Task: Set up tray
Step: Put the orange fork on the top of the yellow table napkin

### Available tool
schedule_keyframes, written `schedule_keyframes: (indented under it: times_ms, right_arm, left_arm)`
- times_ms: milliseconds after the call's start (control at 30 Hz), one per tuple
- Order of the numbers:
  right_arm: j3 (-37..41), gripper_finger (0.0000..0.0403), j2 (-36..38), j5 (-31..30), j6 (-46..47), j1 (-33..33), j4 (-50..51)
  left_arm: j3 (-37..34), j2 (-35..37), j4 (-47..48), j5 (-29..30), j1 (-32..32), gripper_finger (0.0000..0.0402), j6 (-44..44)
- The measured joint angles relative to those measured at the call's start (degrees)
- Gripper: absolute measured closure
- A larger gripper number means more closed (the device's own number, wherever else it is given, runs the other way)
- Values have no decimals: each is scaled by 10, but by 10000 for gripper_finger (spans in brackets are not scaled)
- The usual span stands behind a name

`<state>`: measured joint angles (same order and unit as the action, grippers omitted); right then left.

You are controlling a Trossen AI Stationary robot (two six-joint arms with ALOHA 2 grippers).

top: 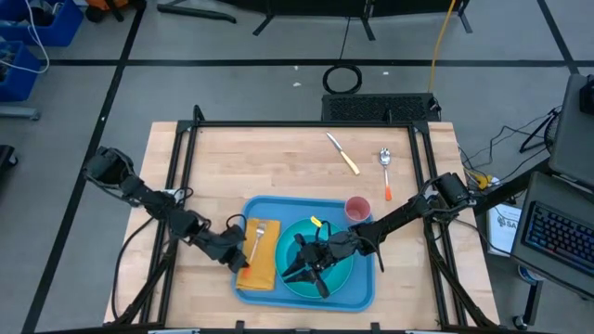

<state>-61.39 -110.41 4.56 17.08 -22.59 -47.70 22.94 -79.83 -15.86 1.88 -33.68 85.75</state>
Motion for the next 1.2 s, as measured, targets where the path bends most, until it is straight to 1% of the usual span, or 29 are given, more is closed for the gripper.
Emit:
schedule_keyframes:
  times_ms: [200, 267, 333, 500, 667, 800, 900, 1033, 1200]
  right_arm:
    - [0, 339, 0, 0, 0, 0, 0]
    - [0, 339, 0, 0, 0, 0, 0]
    - [0, 339, 0, 0, 0, 0, 0]
    - [0, 339, 0, -2, 0, 0, 0]
    - [0, 339, 0, -3, -8, 0, 0]
    - [0, 339, 0, -3, -9, 0, 0]
    - [0, 339, 0, -3, -9, 0, -1]
    - [0, 339, 0, -3, -9, 0, 0]
    - [0, 339, 0, -3, -9, 0, 0]
  left_arm:
    - [0, 0, -20, 11, -13, 366, 14]
    - [0, 0, -20, 29, -12, 366, 14]
    - [0, 0, -20, 45, -1, 366, 2]
    - [0, 0, -20, 58, 31, 366, -57]
    - [0, 0, -23, 28, 80, 366, -95]
    - [0, 0, -44, -22, 118, 366, -118]
    - [1, 0, -37, -43, 141, 366, -120]
    - [1, 0, -25, -66, 160, 366, -115]
    - [1, 0, -19, -77, 170, 366, -114]
